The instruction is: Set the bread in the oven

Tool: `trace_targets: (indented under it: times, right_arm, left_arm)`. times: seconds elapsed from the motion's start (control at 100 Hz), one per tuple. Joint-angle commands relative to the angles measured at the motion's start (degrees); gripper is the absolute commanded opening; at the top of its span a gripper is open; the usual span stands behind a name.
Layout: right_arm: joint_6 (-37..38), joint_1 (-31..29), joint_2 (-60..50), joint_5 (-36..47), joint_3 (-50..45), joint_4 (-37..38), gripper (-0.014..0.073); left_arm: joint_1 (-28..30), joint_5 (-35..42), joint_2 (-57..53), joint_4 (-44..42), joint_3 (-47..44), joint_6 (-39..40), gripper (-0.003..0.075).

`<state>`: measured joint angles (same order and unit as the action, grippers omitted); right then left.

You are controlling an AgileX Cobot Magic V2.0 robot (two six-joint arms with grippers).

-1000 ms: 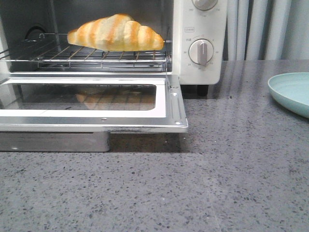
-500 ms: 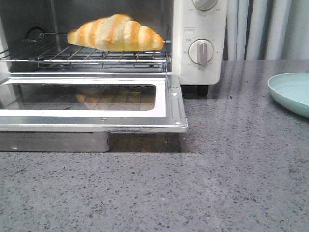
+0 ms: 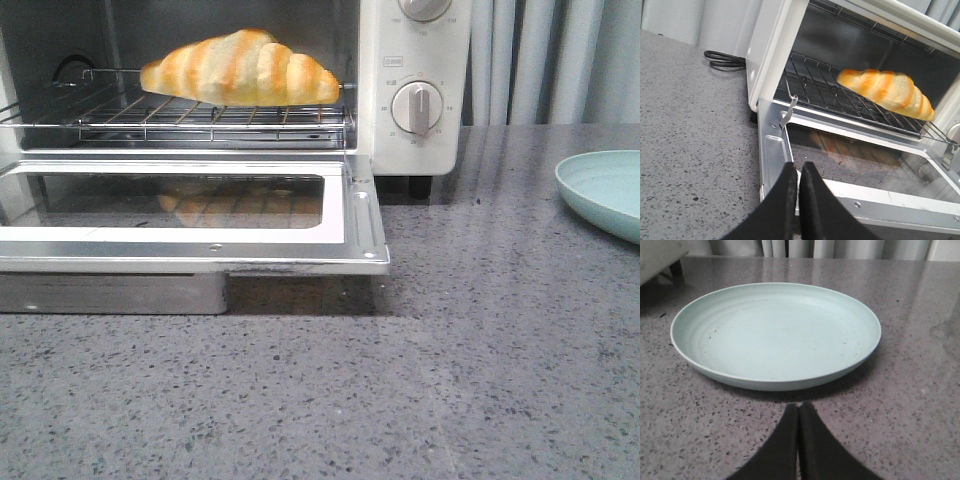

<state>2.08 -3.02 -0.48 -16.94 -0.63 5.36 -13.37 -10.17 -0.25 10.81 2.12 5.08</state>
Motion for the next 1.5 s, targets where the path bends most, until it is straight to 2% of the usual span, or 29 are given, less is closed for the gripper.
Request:
trace_targets:
  times: [0.0,0.16,1.22,1.49]
  right_arm:
    - [-0.8,-0.3,-1.2,2.0,-0.7,0.0,-0.0058]
    - [-1.2,-0.3,-1.2,-0.7,-0.7,0.0,-0.0058]
    - [-1.2,-0.3,-1.2,-0.6,-0.7,0.0,-0.0058]
    - [-1.2,-0.3,-1.2,-0.6,-0.7,0.0,-0.0058]
  left_arm:
    - [0.2,4.6,-1.5,0.6,1.5,0.2,-0.0021]
    - [0.2,4.6,-1.5,0.6,1.5,0.2,-0.0021]
    - [0.2,4.6,-1.5,0.6,1.5,0.0,-0.0021]
    - [1.8,6.4,-1.5,-13.3,-3.5,-0.9,-0.0021]
